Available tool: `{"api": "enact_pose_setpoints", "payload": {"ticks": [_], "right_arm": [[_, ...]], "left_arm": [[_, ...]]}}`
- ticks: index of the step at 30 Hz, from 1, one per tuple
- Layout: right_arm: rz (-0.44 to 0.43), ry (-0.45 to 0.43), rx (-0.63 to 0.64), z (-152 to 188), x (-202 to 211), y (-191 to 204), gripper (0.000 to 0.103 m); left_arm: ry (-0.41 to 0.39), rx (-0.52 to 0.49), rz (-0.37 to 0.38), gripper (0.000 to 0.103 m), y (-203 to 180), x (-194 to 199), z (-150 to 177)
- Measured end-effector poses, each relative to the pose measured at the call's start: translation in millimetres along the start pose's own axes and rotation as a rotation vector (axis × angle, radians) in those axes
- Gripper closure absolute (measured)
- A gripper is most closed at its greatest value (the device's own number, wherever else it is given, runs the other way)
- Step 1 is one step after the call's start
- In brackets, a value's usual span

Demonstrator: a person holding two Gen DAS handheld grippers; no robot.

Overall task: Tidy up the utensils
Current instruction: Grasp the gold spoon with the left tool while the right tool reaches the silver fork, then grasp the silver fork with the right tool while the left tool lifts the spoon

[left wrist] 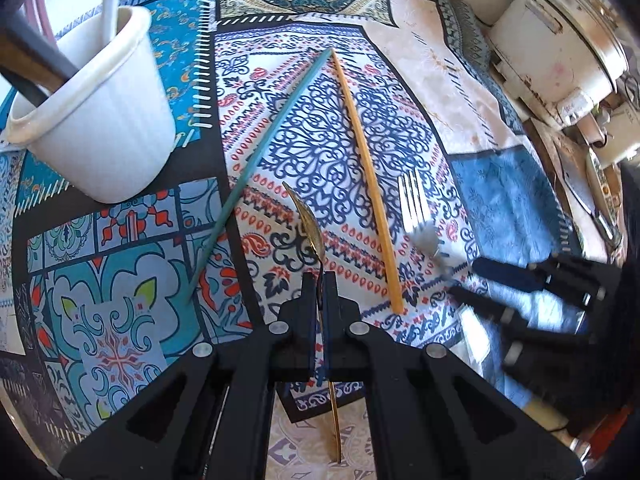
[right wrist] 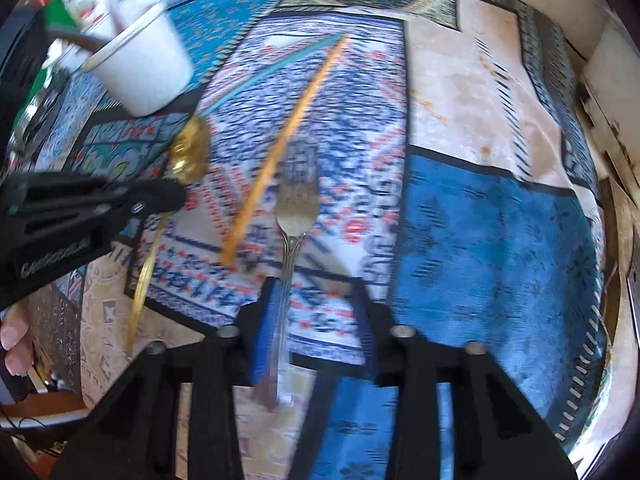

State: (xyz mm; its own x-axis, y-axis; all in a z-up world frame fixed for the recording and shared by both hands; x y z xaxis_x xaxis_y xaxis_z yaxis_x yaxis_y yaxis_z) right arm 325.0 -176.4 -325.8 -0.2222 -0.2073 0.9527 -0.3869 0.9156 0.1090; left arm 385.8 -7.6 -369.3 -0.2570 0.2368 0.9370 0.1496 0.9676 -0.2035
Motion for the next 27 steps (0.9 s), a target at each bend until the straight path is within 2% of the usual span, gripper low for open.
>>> {"api": "enact_pose_setpoints", "payload": {"ticks": [4, 9, 14, 17, 25, 27], "right_arm": [[-0.006, 0.006, -0.067, -4.7, 0.6, -28.5, 0.086], [-0.059, 0.012, -0.065, -21.5, -4.0, -33.8, 0.086], [-0.047, 0.007, 0.012, -44.5, -14.1, -6.1, 0.082], [-0.033, -0.003, 0.053, -57.0, -19.5, 5.1, 0.075], [0.021, -0.026, 0.14, -82.5, -39.3, 25.8, 0.071], [0.048, -0.04, 0.159, -84.5, -41.9, 27.8, 0.075]], "left_arm": [[0.002, -0.035, -0.022, 0.102, -8.2, -0.6, 1.4], [0.011, -0.022, -0.032, 0.102, -7.2, -3.7, -4.2], [0.019, -0.002, -0.028, 0.101, -4.2, -6.9, -7.4], [0.016, -0.01, -0.038, 0.101, -5.3, -8.1, -8.8], [0.015, -0.019, -0.039, 0.101, -8.4, -11.3, -17.2], [0.012, -0.027, -0.044, 0.101, -10.3, -12.2, -19.5]]}}
Point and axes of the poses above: each gripper's, at about its wrist camera, not at the fingertips, and x roughly against the way its jaws point, y to its left, z to its underside, the point moved 5 cm from there along -x, roughly the way its jaws point, and after that the axes turned 3 degrees about y, right-handed, at the moved point
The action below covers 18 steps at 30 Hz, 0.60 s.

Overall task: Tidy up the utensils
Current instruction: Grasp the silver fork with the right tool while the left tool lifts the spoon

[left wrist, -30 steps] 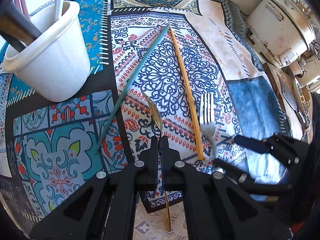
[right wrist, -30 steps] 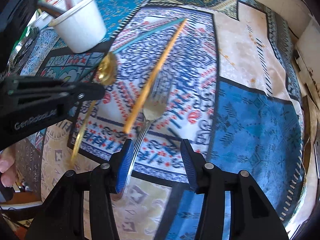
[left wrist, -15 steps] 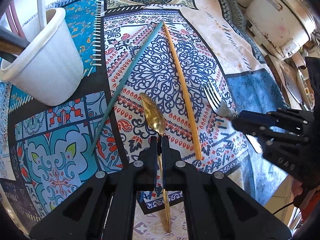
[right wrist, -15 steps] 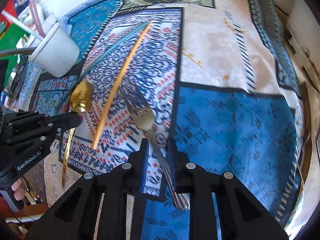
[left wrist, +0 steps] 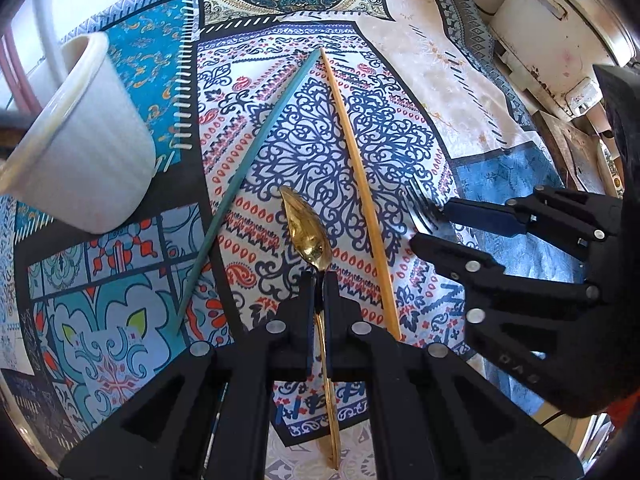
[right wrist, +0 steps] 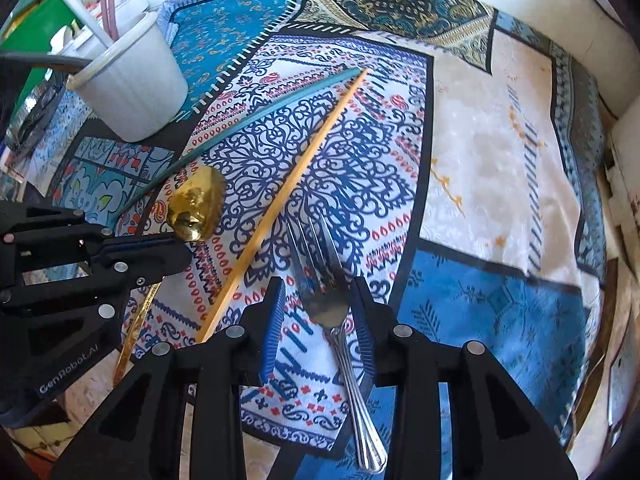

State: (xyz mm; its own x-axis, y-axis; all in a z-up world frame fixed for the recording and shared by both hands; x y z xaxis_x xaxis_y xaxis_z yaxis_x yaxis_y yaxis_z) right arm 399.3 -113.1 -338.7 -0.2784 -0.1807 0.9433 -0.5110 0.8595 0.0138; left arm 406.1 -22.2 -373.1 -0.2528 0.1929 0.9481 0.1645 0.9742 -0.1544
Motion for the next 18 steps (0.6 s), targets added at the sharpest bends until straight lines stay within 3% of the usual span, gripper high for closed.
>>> {"api": "enact_pose_setpoints", "payload": {"ticks": [14, 15, 18], "right_arm": [[-0.093, -0.02, -0.134, 0.3, 8.7, -25.9, 0.081], [-0.109, -0.025, -0.141, 1.1, 11.0, -27.5, 0.103], [-0.108, -0.042, -0.167, 1.6, 19.5, -33.1, 0.102]], "left_arm": [[-0.03, 0.006, -0.022, 0.101, -8.6, -2.0, -8.6], [-0.03, 0.003, -0.021, 0.101, -10.0, -1.2, -7.0], [-0.038, -0.024, -0.038, 0.101, -14.8, 4.2, -0.1]]}}
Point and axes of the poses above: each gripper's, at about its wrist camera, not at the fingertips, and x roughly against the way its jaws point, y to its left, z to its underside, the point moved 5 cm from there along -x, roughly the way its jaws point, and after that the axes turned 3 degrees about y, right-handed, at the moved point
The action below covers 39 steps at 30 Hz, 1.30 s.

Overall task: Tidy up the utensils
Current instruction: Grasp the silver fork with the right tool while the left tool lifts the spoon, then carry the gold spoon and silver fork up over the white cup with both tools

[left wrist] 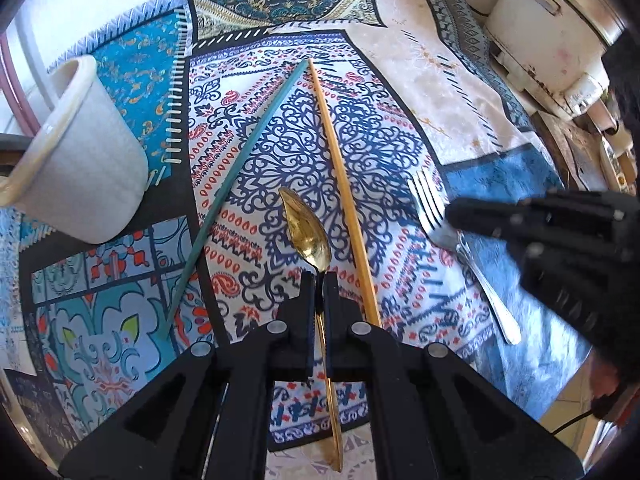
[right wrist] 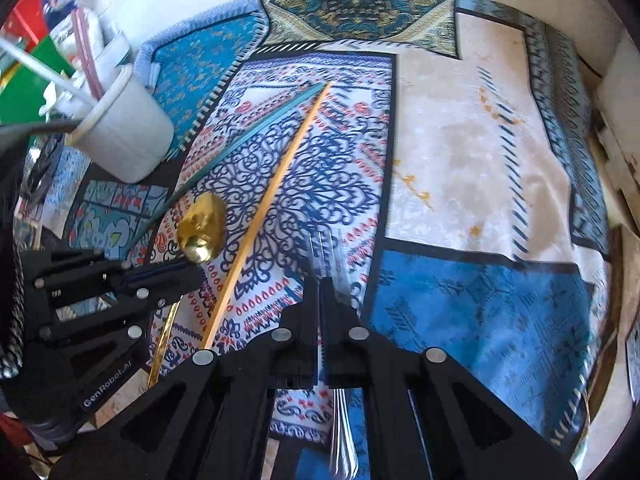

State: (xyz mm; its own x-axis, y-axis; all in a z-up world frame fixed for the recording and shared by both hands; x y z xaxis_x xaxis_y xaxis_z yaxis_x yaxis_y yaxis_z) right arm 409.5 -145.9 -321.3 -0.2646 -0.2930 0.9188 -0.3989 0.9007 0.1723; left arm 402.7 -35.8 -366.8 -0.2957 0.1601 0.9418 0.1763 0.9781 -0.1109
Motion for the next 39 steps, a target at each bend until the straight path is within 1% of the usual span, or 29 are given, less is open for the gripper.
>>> {"api": "enact_pose_setpoints", "payload": {"ticks": [2, 3, 8, 9, 10, 11, 12, 13, 18, 21, 23, 24, 25, 27, 28, 30, 32, 39], "right_arm": [[0.024, -0.012, 0.0, 1.0, 4.3, -3.0, 0.102], [0.02, -0.011, -0.005, 5.8, 9.3, -6.2, 0.102], [-0.045, 0.025, -0.052, 15.9, 13.6, -14.0, 0.101], [-0.05, 0.034, -0.056, 16.7, 12.2, -14.8, 0.096], [-0.05, 0.039, -0.051, 17.9, 11.5, -14.5, 0.086], [-0.042, 0.038, -0.046, 19.0, 11.4, -14.4, 0.079], [-0.03, 0.032, -0.041, 18.5, 10.8, -13.5, 0.069], [-0.017, 0.024, -0.034, 17.2, 9.5, -11.9, 0.064], [0.043, 0.01, 0.007, 3.2, -4.3, -1.2, 0.064], [0.056, 0.012, 0.025, -3.5, -15.0, 7.2, 0.064], [0.087, -0.012, 0.054, -7.5, -17.9, 13.7, 0.065], [0.108, -0.026, 0.067, -8.6, -18.9, 16.3, 0.068], [0.118, -0.033, 0.071, -9.7, -19.2, 17.0, 0.074], [0.1, -0.034, 0.064, -11.5, -18.0, 16.4, 0.081], [0.094, -0.034, 0.059, -11.8, -17.1, 14.8, 0.082], [0.095, -0.031, 0.045, -11.9, -14.4, 11.5, 0.082], [0.083, -0.047, 0.029, -11.3, -5.6, 8.6, 0.082], [0.055, -0.158, -0.022, -5.1, 45.1, 6.3, 0.082]], "left_arm": [[-0.01, -0.023, -0.011, 0.101, -4.4, 4.6, 3.6], [-0.014, -0.031, -0.015, 0.101, -6.1, 6.8, 5.2], [-0.056, -0.053, -0.024, 0.102, -12.7, 23.5, 9.9], [-0.065, -0.055, -0.024, 0.102, -13.4, 27.6, 10.9], [-0.075, -0.057, -0.025, 0.102, -14.0, 31.7, 11.8], [-0.084, -0.059, -0.028, 0.102, -14.7, 34.8, 12.7], [-0.092, -0.06, -0.032, 0.102, -15.3, 38.1, 13.7], [-0.101, -0.06, -0.035, 0.102, -15.2, 41.9, 15.4], [-0.125, -0.042, -0.039, 0.102, -11.9, 53.0, 21.7], [-0.132, -0.022, -0.043, 0.102, -6.8, 57.5, 28.1], [-0.138, -0.008, -0.053, 0.102, -2.5, 59.6, 31.3], [-0.14, 0.0, -0.056, 0.102, -0.3, 60.6, 32.6], [-0.142, 0.01, -0.059, 0.102, 2.9, 61.7, 34.0], [-0.149, 0.025, -0.065, 0.102, 6.6, 65.1, 37.7], [-0.154, 0.034, -0.069, 0.102, 9.6, 67.3, 38.8], [-0.164, 0.049, -0.076, 0.102, 14.9, 71.5, 42.2], [-0.178, 0.065, -0.082, 0.102, 22.2, 77.2, 44.2], [-0.232, 0.124, -0.106, 0.102, 41.7, 100.7, 49.4]]}}
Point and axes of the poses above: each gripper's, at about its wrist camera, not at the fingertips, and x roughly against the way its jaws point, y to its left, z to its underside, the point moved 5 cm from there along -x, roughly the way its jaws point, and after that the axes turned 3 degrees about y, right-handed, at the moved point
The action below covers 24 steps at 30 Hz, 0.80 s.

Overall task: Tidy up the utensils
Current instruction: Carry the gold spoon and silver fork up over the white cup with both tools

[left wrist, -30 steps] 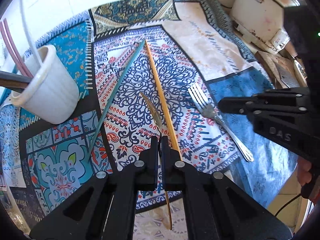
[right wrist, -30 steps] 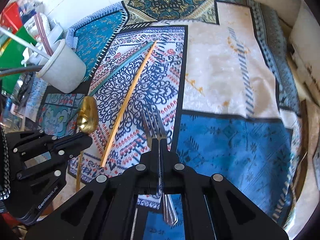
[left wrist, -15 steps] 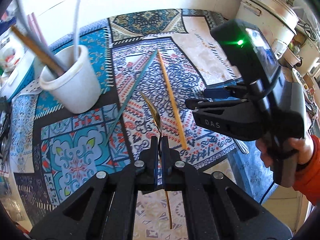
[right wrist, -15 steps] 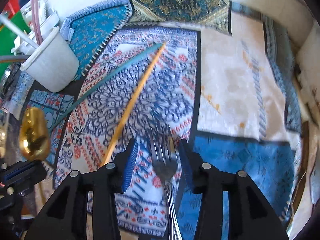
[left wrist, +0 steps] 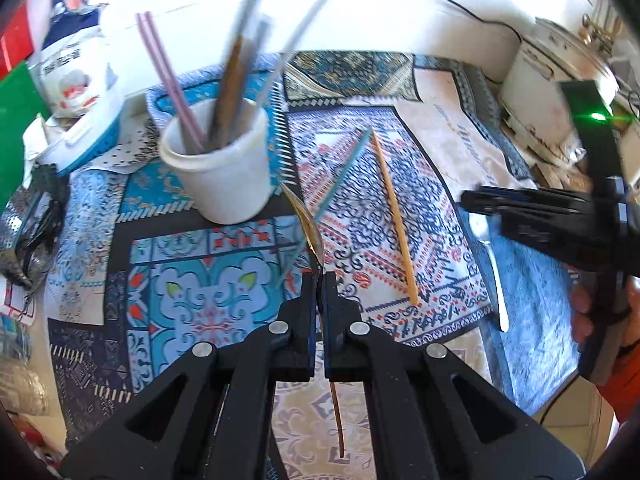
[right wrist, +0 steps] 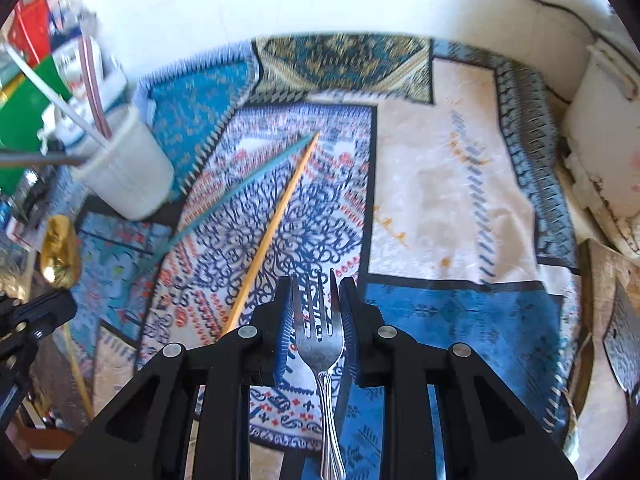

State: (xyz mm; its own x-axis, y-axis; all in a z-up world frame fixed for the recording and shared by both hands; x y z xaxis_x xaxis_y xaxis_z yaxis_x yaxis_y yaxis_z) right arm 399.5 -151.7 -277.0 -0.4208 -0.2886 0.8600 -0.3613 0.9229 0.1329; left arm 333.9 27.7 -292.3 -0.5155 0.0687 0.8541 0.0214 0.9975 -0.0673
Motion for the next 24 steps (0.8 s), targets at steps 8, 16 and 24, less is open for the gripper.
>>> {"api": "enact_pose_setpoints", "payload": {"ticks": [8, 16, 24], "right_arm": [[0.002, -0.096, -0.01, -10.2, 41.3, -1.4, 0.082], [-0.002, -0.135, -0.018, -16.3, 58.1, 1.7, 0.082], [0.001, -0.171, 0.0, -28.5, 70.1, 9.6, 0.082]], "left_arm": [[-0.061, 0.06, -0.027, 0.102, 24.6, 21.9, -8.3], [-0.114, 0.089, -0.05, 0.102, 42.1, 42.0, -15.9], [-0.172, 0.1, -0.07, 0.102, 53.4, 61.8, -26.6]]}}
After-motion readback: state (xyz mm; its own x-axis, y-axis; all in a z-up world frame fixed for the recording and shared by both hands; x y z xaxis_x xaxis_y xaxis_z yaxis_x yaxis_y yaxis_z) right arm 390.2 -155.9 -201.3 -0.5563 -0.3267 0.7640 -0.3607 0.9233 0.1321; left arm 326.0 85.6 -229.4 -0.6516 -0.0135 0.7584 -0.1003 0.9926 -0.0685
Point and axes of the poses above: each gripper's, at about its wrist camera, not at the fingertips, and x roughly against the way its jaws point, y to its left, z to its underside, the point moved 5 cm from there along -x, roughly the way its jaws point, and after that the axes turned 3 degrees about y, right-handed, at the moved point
